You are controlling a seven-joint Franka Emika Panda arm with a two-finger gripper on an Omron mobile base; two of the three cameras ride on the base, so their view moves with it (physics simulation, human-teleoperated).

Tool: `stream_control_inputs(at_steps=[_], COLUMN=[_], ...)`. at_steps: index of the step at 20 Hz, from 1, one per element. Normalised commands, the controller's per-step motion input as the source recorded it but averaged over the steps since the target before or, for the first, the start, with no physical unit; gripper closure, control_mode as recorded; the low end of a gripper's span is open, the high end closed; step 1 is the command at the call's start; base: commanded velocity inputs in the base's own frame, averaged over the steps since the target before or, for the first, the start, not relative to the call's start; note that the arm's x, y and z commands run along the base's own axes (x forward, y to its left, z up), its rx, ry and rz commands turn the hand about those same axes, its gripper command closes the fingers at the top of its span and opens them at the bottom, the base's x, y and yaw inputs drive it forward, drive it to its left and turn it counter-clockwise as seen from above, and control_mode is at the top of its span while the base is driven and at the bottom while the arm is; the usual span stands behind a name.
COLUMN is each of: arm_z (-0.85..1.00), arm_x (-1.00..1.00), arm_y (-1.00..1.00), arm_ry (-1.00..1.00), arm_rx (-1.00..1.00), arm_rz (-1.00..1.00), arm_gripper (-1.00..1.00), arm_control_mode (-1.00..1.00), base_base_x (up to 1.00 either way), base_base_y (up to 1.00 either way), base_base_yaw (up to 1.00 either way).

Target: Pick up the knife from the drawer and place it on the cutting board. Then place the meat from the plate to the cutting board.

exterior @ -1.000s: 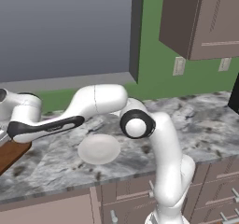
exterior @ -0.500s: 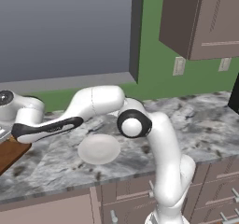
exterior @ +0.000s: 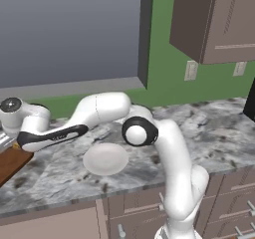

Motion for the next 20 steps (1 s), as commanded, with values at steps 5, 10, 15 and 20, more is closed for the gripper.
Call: stream_control_inputs(at_steps=[5,10,15,20], arm_z=[-0.01,-0.01,-0.07,-0.06], arm_x=[0.29,0.26,0.17,0.02], arm_y=[0.32,0.33,0.20,0.02], arm_ry=[0.00,0.00,0.00,0.00], arm_rx=[0.00,0.00,0.00,-0.01], arm_rz=[0.00,0.00,0.00,0.00], arm_gripper=[1.00,1.00,1.00,-1.00], arm_control_mode=[-1.00,-1.00,-1.00,-1.00], base_base_x=[0.00,0.00,0.00,0.00], base_base_y=[0.00,0.00,0.00,0.00], base_base_yaw=[0.00,0.00,0.00,0.00])
